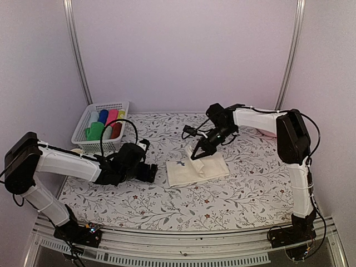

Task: Roll the towels
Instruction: Fold the towel at the center of the board.

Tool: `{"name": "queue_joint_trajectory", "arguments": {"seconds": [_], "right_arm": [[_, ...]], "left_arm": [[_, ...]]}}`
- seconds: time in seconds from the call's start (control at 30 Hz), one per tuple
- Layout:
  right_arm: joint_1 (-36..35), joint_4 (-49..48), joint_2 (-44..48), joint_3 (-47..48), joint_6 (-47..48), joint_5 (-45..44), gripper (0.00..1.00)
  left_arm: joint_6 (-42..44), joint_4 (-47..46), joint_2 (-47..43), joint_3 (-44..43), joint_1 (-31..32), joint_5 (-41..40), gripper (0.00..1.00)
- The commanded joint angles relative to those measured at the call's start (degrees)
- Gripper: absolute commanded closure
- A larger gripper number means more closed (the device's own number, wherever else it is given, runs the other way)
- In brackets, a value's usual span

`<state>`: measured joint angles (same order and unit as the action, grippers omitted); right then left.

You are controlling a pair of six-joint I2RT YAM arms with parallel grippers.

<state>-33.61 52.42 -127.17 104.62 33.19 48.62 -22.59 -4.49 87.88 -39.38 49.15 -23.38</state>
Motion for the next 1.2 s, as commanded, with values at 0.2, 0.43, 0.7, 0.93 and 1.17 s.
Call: {"name": "queue_joint_trajectory", "arguments": {"seconds": [0.2,0.43,0.7,0.93,1.17], "right_arm": [[-3.1,-0.2,-4.3,3.6,-0.6,0.9,0.97],[-4.1,-0.4,-5.8,4.2,-0.9,0.5,0.97],[-4.2,-3.2,-6.0,4.3,-2.7,-0.7,0.96],[-4.2,-4.2,-6.8,5.4,-4.0,-0.4,0.95],[-4.4,-4.2,-6.9,5.5,-4.2,0.0,0.95]], "left_arm": [[-0.3,-1.4,0.8,0.3,0.9,0.2,0.03],[-0.1,-1.5,1.3,-0.1,0.9,0.4,0.03],[-0.1,-1.5,1.6,-0.4,0.9,0.6,0.03],[-0.3,-1.5,1.4,-0.2,0.9,0.6,0.03],[-0.5,-1.9,1.7,0.1,0.9,1.0,0.03]]}}
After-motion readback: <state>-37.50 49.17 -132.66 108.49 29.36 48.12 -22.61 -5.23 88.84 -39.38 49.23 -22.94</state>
